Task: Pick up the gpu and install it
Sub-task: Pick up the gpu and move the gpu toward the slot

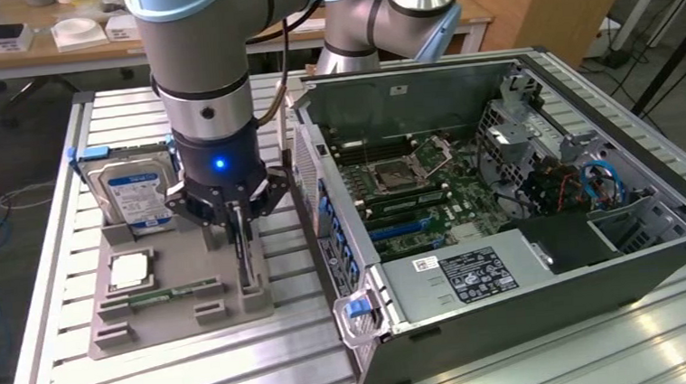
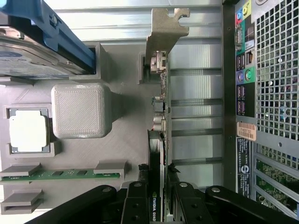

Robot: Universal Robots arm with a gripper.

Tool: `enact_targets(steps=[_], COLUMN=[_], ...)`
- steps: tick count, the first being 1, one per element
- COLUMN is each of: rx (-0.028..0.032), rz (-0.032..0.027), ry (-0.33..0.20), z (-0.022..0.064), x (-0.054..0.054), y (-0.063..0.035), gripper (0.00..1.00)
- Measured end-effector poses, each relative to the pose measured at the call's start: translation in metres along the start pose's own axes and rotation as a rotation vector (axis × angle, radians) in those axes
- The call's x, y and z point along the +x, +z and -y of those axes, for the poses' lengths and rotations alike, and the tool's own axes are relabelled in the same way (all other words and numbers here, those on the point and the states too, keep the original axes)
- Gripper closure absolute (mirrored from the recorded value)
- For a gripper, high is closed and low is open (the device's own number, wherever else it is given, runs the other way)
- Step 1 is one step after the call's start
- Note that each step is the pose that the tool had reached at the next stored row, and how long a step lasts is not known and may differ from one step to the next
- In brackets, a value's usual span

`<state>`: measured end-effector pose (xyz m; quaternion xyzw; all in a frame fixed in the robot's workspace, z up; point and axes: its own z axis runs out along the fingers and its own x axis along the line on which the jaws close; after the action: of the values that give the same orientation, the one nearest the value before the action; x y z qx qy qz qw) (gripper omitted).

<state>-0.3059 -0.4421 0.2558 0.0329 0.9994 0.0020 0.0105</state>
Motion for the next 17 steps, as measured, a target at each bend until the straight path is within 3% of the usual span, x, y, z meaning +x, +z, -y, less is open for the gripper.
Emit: enact_targets(steps=[9, 17], rx=[0.0003, 0.0003], rz=[0.0, 0.0], ry=[0.0, 0.0], z=[0.0, -0.0001], x=[0.0, 0.0], y=[-0.0029, -0.0148], gripper=[0.74, 0.74])
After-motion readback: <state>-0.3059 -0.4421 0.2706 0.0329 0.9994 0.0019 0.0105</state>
